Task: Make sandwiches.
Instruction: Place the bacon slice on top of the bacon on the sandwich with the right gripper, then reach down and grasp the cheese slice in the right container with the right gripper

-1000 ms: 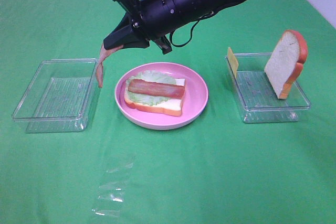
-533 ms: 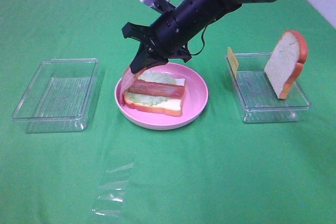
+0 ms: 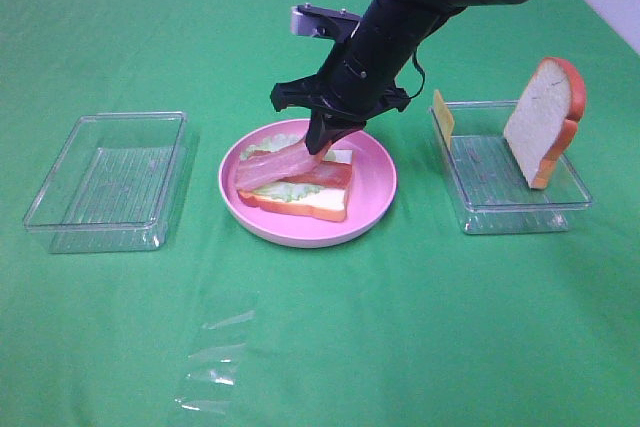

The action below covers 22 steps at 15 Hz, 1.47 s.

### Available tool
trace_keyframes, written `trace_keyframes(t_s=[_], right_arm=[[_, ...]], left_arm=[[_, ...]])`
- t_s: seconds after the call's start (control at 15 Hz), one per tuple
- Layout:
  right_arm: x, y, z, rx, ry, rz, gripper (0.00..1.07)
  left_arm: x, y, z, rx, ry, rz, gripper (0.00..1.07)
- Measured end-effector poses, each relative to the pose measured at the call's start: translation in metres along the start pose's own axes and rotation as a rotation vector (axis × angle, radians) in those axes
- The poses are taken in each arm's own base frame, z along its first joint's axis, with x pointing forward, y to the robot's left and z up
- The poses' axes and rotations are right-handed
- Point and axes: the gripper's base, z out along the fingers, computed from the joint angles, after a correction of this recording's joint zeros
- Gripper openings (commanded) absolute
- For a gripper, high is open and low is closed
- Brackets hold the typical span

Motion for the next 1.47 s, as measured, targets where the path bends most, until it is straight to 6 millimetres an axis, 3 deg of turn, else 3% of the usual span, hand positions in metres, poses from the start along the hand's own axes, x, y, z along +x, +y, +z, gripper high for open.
trace_keyframes(t_s=[0.27, 0.33, 0.4, 0.47, 0.6, 0.8, 0.87, 1.13, 1.47], right_arm=[[0.001, -0.002, 0.000, 0.023, 0.006, -0.002, 0.00], [0.000, -0.002, -0.001, 0.023, 0.007, -0.001, 0.13], [-0.001, -0.001, -0.003, 0.020, 0.009, 0.003, 0.35], [-0.003, 0.000, -0.006, 0.020, 0.008, 0.013, 0.68], [-0.005, 0.001, -0.011, 0.027, 0.009, 0.009, 0.99], [-0.010, 0.008, -0.036, 0.032, -0.003, -0.006, 0.98], [-0.014, 0.012, -0.054, 0.045, 0.006, 0.006, 0.98], [-0.018, 0.006, -0.084, 0.187, 0.063, 0.073, 0.98], [-0.017, -0.056, -0.107, 0.253, 0.048, 0.227, 0.98]], left_arm=[[0.000, 0.000, 0.000, 0.000, 0.000, 0.000, 1.00], [0.000, 0.000, 0.000, 0.000, 0.000, 0.000, 1.00], [0.000, 0.000, 0.000, 0.000, 0.000, 0.000, 1.00], [0.000, 0.000, 0.000, 0.000, 0.000, 0.000, 1.00], [0.000, 0.000, 0.000, 0.000, 0.000, 0.000, 1.00], [0.000, 0.000, 0.000, 0.000, 0.000, 0.000, 1.00], [0.000, 0.000, 0.000, 0.000, 0.000, 0.000, 1.00], [0.000, 0.000, 0.000, 0.000, 0.000, 0.000, 1.00], [0.000, 0.000, 0.000, 0.000, 0.000, 0.000, 1.00]])
